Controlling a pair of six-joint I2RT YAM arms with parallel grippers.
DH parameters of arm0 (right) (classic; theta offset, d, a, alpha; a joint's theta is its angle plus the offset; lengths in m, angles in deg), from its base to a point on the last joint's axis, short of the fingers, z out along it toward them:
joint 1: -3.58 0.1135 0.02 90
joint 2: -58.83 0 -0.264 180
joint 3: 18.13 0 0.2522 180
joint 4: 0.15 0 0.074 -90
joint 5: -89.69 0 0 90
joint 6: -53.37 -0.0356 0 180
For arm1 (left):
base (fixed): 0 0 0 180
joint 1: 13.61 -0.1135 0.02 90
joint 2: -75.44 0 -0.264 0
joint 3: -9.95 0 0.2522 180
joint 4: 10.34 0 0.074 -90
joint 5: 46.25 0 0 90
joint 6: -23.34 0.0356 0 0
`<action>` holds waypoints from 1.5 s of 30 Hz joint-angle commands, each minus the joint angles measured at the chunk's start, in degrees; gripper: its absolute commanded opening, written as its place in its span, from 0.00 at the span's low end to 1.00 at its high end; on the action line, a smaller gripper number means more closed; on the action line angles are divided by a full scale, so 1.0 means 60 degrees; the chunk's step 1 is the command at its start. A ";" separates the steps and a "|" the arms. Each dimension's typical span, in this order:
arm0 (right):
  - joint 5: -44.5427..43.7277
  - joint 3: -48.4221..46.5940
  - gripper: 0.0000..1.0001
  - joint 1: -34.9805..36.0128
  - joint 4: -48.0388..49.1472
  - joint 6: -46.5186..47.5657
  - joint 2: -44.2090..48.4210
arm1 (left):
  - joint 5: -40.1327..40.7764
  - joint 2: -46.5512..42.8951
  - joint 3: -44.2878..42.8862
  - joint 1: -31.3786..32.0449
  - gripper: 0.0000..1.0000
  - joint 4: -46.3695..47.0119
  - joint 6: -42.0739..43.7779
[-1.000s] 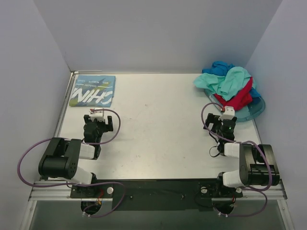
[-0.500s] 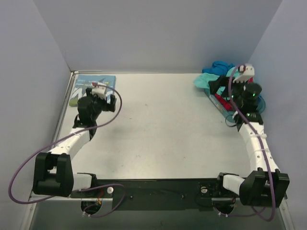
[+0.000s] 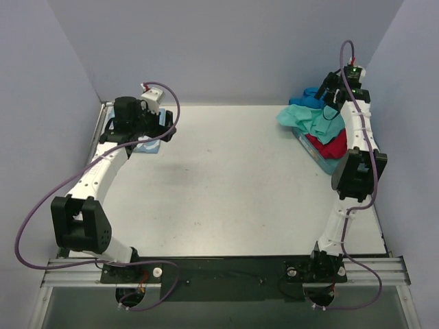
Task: Fold and stack the t-shirts
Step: Grab crumpled tshirt from bin with the right arm, then move the tshirt to the center of the board
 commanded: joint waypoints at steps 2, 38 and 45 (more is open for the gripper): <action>-0.1733 -0.2476 0.71 -0.0211 -0.1238 0.0154 -0.1725 | -0.0159 -0.0167 0.0096 0.0100 0.97 -0.0651 -0.0103; -0.0478 -0.1338 0.00 0.1922 0.1528 0.2323 0.3617 | -0.0919 -0.0123 -0.0548 0.0085 0.97 -0.0139 -0.0410; 0.2524 -0.2349 0.00 0.4094 0.3736 0.2194 0.4439 | -0.0831 -0.0240 -0.0840 -0.0076 0.97 0.0286 0.0058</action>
